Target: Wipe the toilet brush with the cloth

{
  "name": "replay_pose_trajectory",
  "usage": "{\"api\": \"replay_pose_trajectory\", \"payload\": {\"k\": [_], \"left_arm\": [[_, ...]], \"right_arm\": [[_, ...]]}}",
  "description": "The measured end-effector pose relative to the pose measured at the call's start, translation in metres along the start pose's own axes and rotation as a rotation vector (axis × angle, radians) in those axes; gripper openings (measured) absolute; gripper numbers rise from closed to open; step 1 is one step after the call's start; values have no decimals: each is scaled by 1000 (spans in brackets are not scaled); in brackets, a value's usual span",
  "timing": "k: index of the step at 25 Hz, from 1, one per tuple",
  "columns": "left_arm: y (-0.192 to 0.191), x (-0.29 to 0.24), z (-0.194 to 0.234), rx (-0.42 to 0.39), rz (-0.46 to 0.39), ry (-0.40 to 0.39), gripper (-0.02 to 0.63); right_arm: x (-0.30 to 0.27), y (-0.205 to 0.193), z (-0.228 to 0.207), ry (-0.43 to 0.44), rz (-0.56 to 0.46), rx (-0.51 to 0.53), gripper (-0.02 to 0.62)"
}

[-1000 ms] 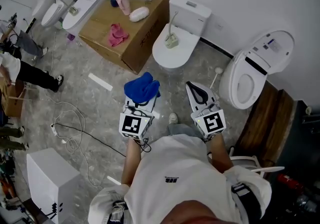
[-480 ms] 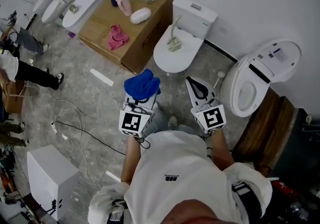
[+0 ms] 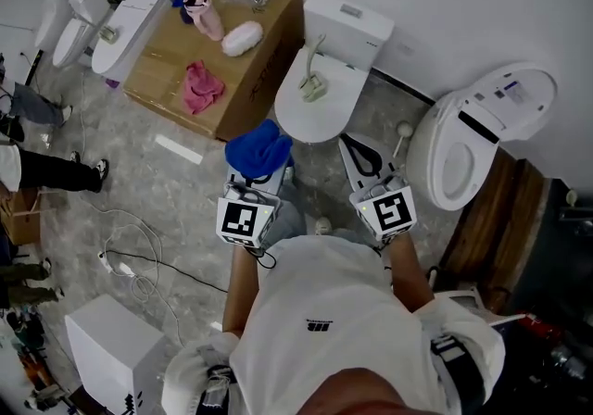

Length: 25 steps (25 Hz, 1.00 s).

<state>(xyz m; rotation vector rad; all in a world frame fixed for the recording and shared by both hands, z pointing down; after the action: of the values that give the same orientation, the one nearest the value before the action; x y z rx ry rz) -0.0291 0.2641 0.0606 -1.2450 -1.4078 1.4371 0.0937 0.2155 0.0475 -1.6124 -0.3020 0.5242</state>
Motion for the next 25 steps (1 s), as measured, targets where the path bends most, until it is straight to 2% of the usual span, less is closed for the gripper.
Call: {"api": "replay_pose_trajectory", "payload": {"k": [8, 14, 25], "left_arm": [[-26, -62, 63, -7, 38, -122, 147], [-57, -110, 101, -16, 68, -221, 147], [-133, -182, 137, 2, 147, -340, 147]], "right_arm": [[-68, -9, -31, -116, 34, -47, -3], [-120, -31, -54, -208, 79, -81, -3], [-179, -91, -94, -336, 179, -118, -3]]}}
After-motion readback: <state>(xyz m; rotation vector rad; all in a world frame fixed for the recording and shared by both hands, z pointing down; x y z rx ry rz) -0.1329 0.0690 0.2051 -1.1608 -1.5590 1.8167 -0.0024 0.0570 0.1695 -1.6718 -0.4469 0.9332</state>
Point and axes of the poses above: the fingertips, and each gripper's own axes: x backward along the fingers, z to its left, y out of its top, the point moved 2 cm from there along x, backward along the fingers, and after that the axes turned 7 degrees about -x, right-handed, at the moved point
